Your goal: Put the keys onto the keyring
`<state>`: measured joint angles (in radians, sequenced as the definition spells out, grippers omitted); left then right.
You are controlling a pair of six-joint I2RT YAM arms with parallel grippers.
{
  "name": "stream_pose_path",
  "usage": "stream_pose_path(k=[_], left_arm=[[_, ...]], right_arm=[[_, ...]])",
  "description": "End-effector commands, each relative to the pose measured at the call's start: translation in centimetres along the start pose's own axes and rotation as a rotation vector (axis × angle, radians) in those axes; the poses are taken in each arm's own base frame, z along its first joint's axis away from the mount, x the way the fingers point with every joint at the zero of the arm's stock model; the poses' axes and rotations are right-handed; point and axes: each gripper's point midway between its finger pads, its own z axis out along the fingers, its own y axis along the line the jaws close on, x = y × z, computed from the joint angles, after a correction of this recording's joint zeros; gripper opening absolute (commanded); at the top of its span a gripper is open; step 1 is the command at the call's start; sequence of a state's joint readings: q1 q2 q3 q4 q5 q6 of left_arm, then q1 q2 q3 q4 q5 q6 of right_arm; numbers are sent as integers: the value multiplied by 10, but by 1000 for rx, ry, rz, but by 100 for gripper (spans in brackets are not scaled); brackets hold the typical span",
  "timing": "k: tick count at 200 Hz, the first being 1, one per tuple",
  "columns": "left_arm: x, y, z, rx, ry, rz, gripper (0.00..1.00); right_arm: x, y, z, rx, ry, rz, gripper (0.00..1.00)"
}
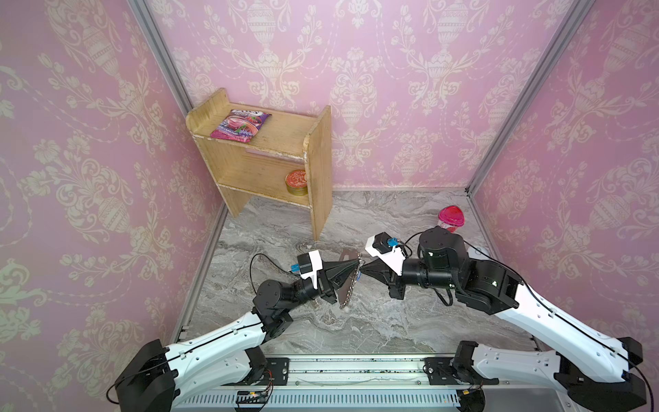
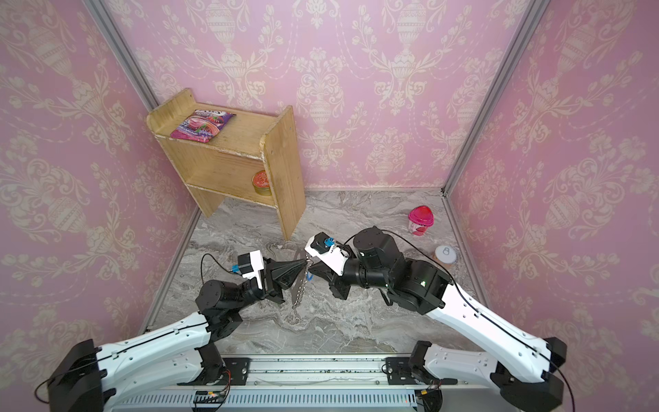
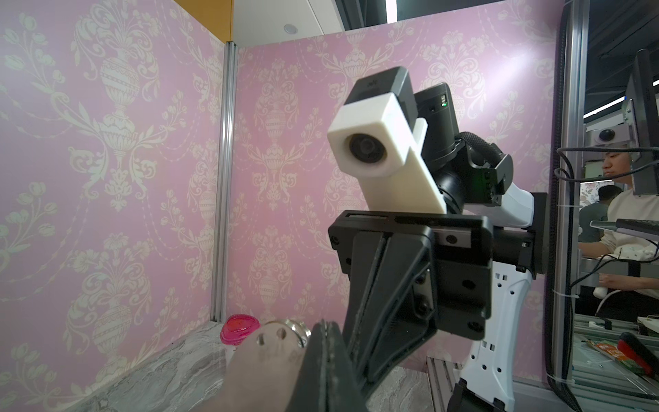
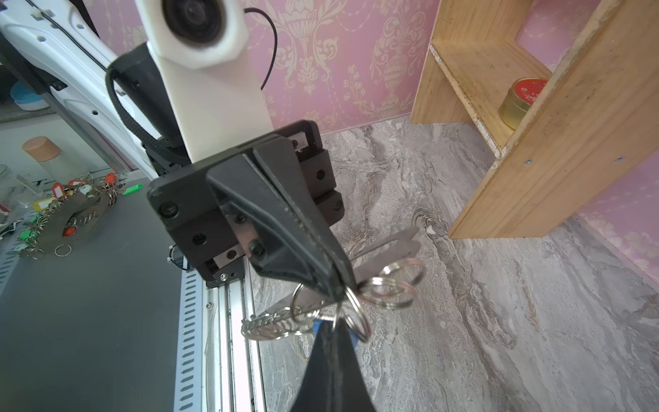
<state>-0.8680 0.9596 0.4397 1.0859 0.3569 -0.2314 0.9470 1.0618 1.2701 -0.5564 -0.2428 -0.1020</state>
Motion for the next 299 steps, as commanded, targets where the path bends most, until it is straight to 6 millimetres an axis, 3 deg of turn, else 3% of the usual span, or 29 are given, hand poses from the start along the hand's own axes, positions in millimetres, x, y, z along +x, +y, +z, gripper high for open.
stream_pose_path(k=[1, 17, 38, 78, 105, 122, 206, 299], left_arm=[[-12, 4, -1, -26, -49, -3, 0], [-13, 1, -3, -19, -41, 4, 0], [-13, -2, -5, -6, -28, 12, 0], [-14, -9, -6, 27, -19, 17, 0], [-16, -16, -4, 75, -14, 8, 0], [-18, -21, -3, 101, -19, 6, 0], [-25, -28, -1, 145, -31, 7, 0], [-30, -31, -1, 159, -40, 5, 0]], right_arm=[[1, 25, -2, -109, -1, -1, 9], [1, 20, -12, -64, -1, -20, 25], [-1, 12, -25, -1, -4, -51, 30], [-10, 2, -41, 54, -28, -90, 30], [-22, 0, -41, 0, -81, -72, 17], [-25, 4, -37, -63, -93, -57, 14], [-22, 18, -33, -204, -87, -11, 17], [-14, 11, -23, -186, -54, 10, 26]])
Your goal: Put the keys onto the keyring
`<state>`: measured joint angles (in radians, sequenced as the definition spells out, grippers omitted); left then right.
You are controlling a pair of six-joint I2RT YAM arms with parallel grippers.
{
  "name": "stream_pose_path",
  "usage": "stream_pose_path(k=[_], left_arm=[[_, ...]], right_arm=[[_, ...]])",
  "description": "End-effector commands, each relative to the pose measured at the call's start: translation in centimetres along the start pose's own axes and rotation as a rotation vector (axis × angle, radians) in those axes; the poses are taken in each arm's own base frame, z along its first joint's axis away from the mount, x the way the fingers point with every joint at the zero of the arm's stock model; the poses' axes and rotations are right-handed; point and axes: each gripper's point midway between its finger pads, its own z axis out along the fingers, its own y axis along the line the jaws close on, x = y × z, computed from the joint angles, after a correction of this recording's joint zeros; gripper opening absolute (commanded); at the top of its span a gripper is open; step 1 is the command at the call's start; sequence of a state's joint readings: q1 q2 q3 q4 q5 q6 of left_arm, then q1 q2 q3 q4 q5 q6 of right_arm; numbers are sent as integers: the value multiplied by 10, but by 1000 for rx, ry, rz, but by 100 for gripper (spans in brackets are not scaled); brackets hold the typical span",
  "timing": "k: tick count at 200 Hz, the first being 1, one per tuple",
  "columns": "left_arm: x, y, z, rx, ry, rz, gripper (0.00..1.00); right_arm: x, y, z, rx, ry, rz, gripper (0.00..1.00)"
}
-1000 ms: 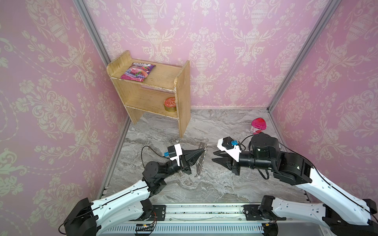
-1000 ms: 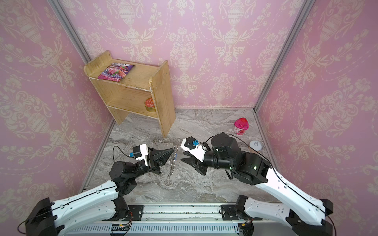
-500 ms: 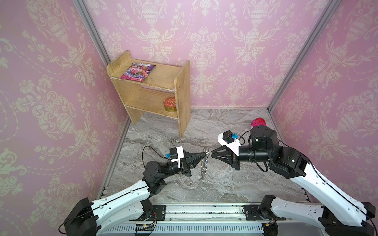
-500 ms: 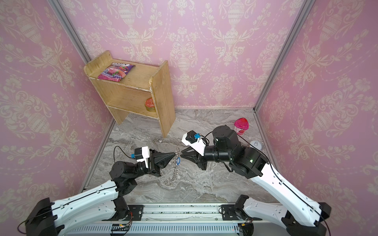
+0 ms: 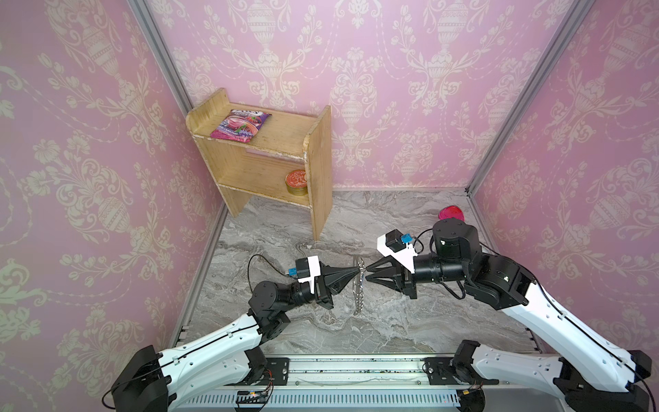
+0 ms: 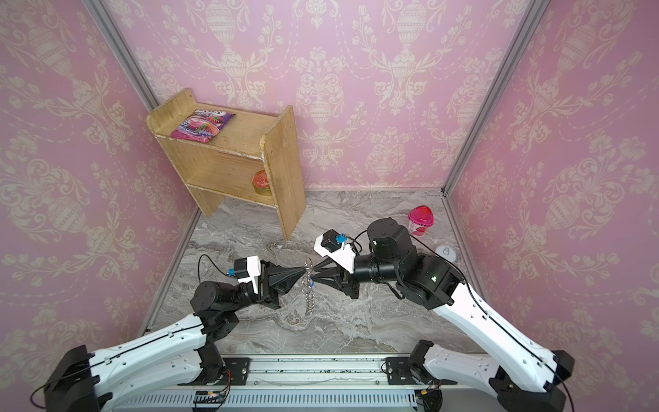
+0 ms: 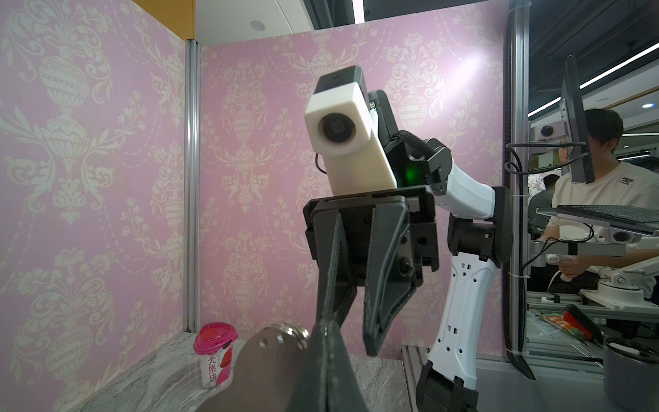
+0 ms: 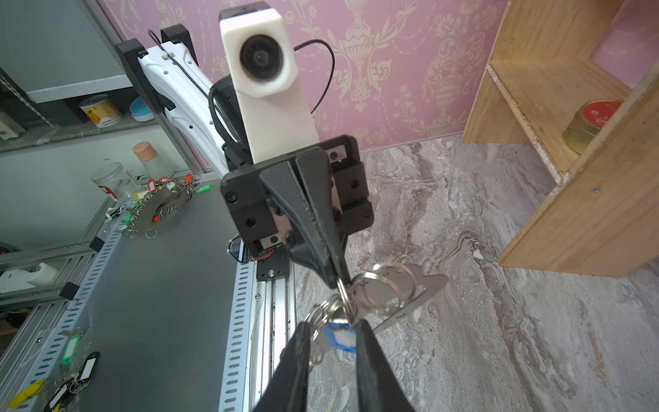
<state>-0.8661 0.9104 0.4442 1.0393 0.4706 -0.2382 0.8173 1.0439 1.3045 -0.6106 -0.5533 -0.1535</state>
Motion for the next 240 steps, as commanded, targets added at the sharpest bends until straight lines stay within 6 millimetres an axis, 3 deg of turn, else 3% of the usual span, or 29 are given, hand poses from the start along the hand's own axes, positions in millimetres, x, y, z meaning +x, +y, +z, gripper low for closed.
stream_pose_path(k=[1, 87, 139, 192, 240], left_arm=[[-25, -9, 5, 48, -60, 12, 0], [-28, -11, 6, 63, -70, 8, 0], [-26, -10, 6, 60, -64, 8, 0], [-26, -10, 6, 60, -61, 5, 0], [-24, -10, 7, 61, -58, 3, 0]], right_arm=[[-5, -2, -1, 3, -11, 10, 26], [-7, 1, 5, -37, -11, 19, 27], [-10, 3, 2, -39, -28, 11, 14], [-14, 3, -2, -27, -44, 3, 20], [-14, 3, -1, -34, -47, 10, 1]])
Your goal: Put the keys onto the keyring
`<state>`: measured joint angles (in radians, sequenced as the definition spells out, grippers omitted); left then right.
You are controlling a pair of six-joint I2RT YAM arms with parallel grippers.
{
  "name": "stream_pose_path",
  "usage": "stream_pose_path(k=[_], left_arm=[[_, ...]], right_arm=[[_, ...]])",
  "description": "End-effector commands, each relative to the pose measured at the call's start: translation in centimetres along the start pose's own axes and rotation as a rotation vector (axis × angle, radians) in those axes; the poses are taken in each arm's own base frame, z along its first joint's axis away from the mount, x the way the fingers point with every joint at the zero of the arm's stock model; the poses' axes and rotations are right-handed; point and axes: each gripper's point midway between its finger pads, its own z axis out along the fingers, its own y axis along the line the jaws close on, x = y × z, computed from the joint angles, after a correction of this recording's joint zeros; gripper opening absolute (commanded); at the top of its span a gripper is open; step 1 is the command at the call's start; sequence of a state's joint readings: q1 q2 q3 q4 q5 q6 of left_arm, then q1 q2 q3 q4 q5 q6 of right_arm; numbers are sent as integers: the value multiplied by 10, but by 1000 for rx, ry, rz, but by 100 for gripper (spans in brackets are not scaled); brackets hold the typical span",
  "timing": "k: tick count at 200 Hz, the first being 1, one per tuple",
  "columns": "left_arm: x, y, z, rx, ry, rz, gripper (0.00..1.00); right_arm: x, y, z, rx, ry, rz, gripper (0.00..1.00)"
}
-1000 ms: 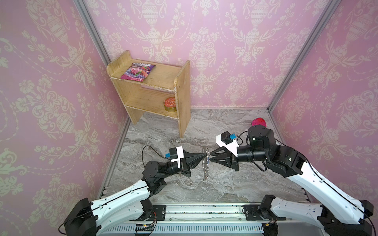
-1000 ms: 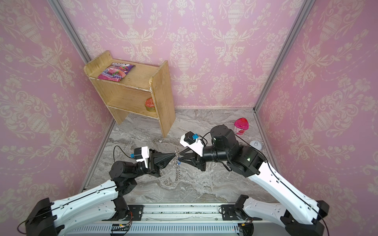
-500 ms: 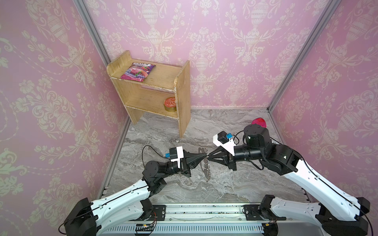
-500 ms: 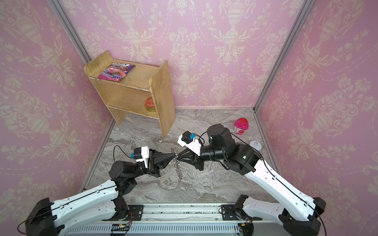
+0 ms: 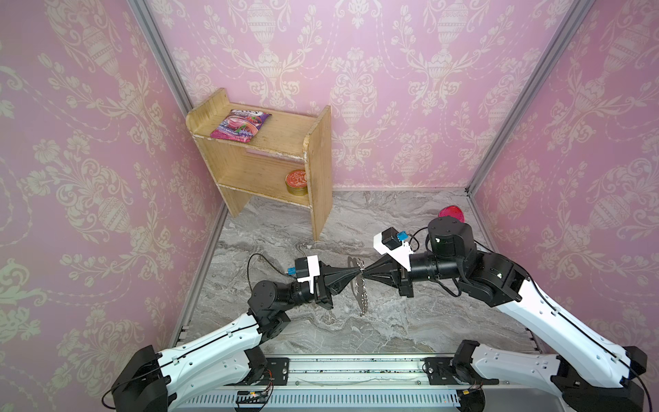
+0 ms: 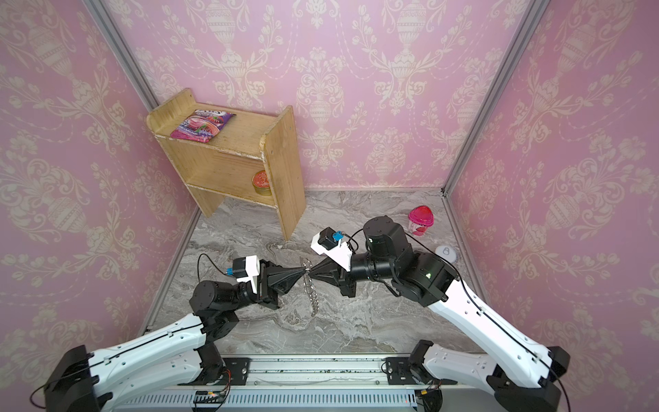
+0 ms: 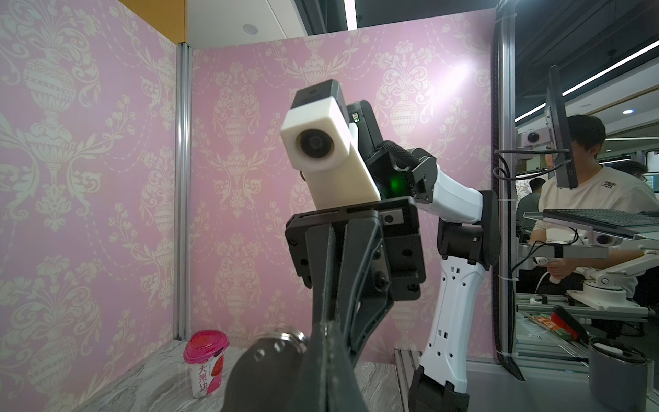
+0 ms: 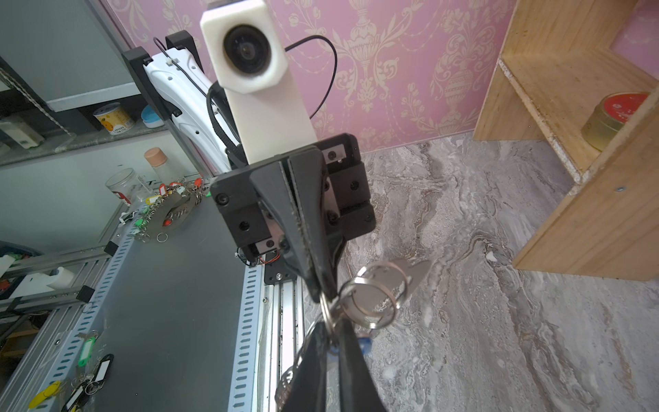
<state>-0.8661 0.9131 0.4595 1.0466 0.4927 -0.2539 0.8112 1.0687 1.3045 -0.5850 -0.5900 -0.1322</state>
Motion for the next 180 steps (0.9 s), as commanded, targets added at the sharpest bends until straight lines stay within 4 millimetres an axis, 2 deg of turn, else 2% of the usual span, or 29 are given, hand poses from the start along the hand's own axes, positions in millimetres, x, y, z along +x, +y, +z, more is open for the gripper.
stream_pose_path(k=[1, 28, 59, 65, 79, 91, 110, 119, 145, 180], left_arm=[[-17, -6, 4, 35, -45, 10, 0], [-15, -4, 4, 27, -34, 7, 0], [-2, 0, -1, -17, 52, -8, 0], [2, 2, -3, -36, 82, -12, 8], [13, 6, -11, -85, 164, -13, 35], [19, 9, -18, -123, 228, -12, 50], [27, 10, -26, -153, 314, -16, 65], [30, 10, -29, -156, 348, -23, 69], [44, 6, -28, -125, 424, -55, 72], [60, -7, -21, -18, 496, -106, 59]], right_arm=[[-12, 4, -7, -4, -40, -14, 0], [-10, 3, -8, 5, -28, -13, 0], [7, -6, -13, 66, 91, 2, 0], [11, -7, -15, 82, 122, 9, 0], [22, -11, -17, 106, 189, 26, 0], [35, -14, -18, 121, 257, 48, 0], [54, -18, -16, 152, 362, 59, 0], [62, -19, -15, 162, 405, 55, 0], [72, -16, -8, 149, 474, 43, 0], [73, -14, -5, 138, 502, 32, 0]])
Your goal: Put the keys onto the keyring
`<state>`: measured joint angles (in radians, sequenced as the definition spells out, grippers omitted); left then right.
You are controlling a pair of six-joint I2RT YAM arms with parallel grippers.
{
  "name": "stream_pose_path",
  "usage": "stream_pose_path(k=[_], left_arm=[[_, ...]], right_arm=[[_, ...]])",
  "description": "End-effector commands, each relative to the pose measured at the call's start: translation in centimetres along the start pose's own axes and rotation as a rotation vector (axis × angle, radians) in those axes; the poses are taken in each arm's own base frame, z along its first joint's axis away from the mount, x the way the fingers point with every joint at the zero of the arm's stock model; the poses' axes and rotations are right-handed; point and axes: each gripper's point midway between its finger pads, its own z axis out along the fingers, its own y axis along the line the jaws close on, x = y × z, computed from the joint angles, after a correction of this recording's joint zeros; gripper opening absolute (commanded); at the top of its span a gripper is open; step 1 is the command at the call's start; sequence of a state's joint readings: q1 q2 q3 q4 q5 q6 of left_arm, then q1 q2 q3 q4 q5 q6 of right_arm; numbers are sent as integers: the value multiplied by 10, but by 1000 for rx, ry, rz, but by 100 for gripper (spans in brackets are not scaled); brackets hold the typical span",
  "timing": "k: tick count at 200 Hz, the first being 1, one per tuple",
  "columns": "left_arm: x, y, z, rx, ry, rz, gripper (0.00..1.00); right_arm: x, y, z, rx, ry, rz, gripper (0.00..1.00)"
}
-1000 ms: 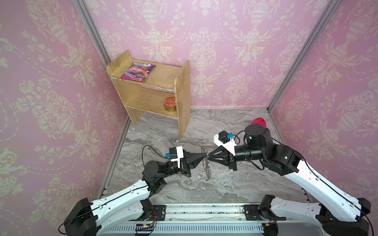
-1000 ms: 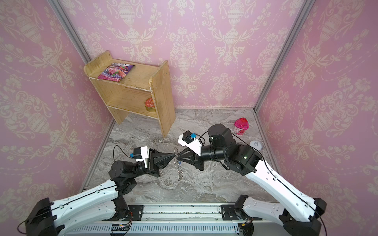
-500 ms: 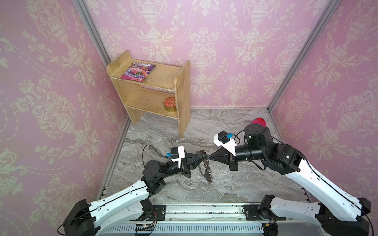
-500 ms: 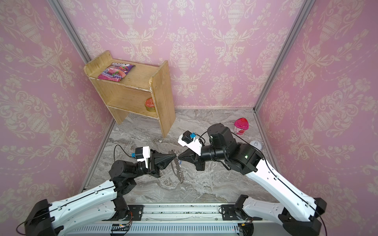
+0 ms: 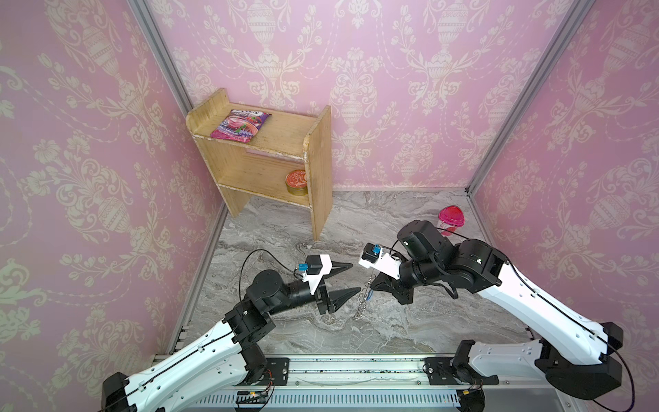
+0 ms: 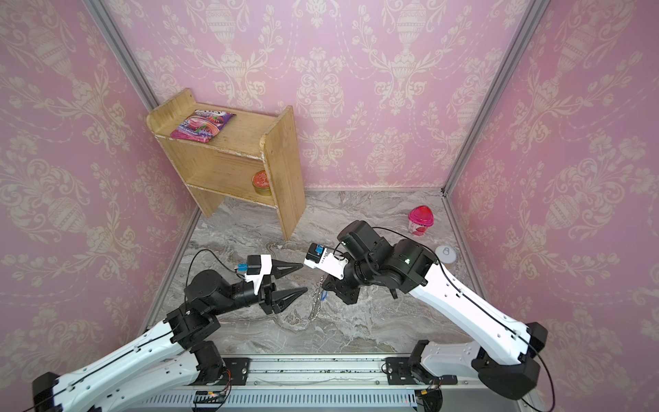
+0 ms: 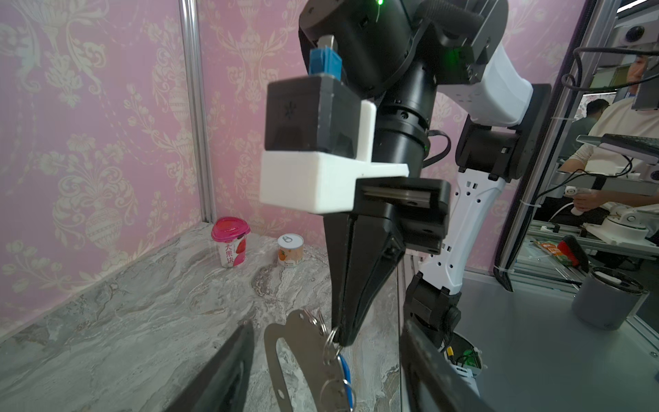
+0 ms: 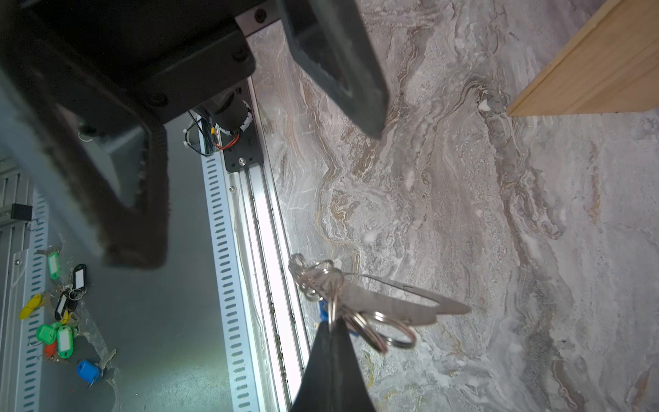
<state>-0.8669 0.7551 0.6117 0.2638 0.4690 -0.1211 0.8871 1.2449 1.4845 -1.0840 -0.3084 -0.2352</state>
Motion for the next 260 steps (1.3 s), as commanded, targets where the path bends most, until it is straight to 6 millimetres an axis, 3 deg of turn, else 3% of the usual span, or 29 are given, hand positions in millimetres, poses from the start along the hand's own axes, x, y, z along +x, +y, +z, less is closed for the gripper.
stream_pose_path(k=[1, 55, 132, 171, 215, 260], left_arm=[[12, -12, 3, 85, 88, -8, 59], [15, -22, 8, 157, 118, 1, 40], [16, -24, 18, 202, 118, 22, 27], [17, -21, 20, 187, 119, 29, 25], [17, -8, 17, 100, 109, 59, 33], [19, -7, 19, 97, 111, 54, 32]], right_arm=[[-4, 2, -12, 21, 2, -35, 0], [-8, 7, -8, -12, 10, -55, 0], [-15, 13, -8, -39, -1, -77, 0], [-17, 15, -9, -48, -7, -86, 0], [-17, 18, -10, -63, -15, -92, 0], [-17, 20, -11, -65, -21, -100, 0]])
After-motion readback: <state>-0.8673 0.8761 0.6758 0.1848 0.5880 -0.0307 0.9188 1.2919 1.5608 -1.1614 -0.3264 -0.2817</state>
